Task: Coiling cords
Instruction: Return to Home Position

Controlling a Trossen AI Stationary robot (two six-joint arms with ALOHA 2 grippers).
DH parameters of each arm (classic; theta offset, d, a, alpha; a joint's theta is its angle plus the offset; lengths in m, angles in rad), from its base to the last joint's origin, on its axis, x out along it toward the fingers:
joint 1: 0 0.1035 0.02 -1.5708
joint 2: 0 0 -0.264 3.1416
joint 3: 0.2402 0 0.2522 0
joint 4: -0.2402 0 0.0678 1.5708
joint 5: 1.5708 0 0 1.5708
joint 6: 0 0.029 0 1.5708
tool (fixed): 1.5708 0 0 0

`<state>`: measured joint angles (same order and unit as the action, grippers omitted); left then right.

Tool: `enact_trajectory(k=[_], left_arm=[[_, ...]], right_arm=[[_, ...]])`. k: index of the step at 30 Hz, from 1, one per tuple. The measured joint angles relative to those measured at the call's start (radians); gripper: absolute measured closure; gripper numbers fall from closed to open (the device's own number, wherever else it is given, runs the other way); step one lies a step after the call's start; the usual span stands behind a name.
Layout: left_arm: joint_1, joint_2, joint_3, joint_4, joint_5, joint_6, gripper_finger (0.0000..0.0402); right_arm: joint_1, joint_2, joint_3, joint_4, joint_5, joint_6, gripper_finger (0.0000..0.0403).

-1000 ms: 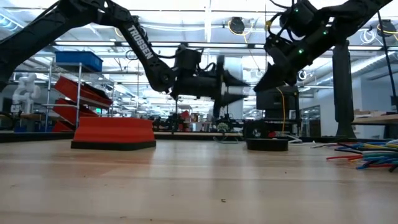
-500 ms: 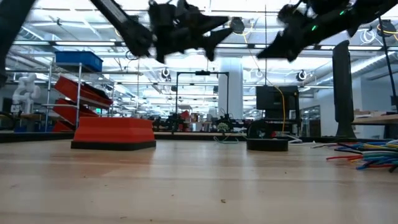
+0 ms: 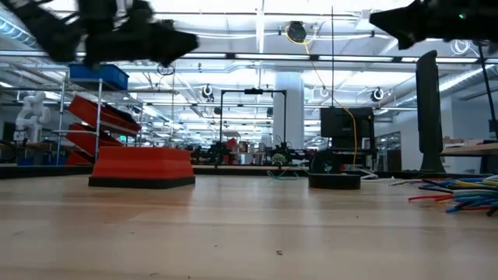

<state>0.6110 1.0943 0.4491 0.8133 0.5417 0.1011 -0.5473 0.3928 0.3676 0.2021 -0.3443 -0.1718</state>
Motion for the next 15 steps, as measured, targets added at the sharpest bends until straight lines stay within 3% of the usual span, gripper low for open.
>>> enact_trajectory(k=[7, 9, 15], left_arm=[[0.088, -0.101, -0.366, 0.470, -0.007, -0.226, 0.0231], [0.094, -0.101, -0.440, 0.565, -0.030, -0.247, 0.0231], [0.082, -0.097, -0.442, 0.528, 0.001, -0.257, 0.0231]], right_arm=[[-0.062, -0.182, -0.318, 0.450, 0.002, 0.238, 0.0380], [-0.075, -0.202, -0.353, 0.453, 0.001, 0.287, 0.0380], [-0.065, -0.219, -0.355, 0.470, -0.042, 0.324, 0.0380]])
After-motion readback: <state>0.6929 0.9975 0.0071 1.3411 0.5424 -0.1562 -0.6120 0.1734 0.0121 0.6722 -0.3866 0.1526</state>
